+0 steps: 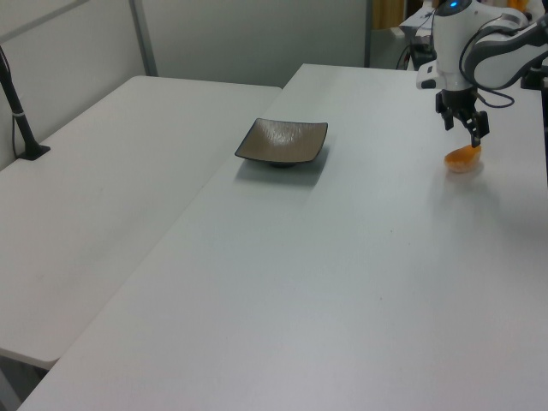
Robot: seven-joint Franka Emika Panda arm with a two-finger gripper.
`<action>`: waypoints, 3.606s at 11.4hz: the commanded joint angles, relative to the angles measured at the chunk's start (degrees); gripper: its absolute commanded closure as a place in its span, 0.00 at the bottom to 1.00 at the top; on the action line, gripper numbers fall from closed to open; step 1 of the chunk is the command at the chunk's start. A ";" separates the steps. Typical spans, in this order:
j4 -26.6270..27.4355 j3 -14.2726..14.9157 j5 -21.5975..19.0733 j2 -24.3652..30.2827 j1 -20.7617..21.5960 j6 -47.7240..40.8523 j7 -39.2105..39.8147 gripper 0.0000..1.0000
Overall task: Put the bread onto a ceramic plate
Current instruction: 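Lower the gripper over the bread roll and close on it, then lift the held bread roll up off the table, then carry the bread roll over the dark plate and lower it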
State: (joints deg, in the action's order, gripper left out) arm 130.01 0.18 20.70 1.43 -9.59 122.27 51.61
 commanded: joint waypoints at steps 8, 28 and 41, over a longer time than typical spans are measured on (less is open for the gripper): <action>0.68 0.00 2.42 -4.15 0.36 2.89 -0.28 0.78; -37.34 -2.38 -18.42 -25.74 5.89 27.49 -46.74 0.71; -46.95 -1.94 -10.24 -37.99 9.68 34.36 -60.22 0.00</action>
State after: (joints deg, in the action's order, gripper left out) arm 84.00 -2.37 9.30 -36.16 -0.26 156.09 -6.96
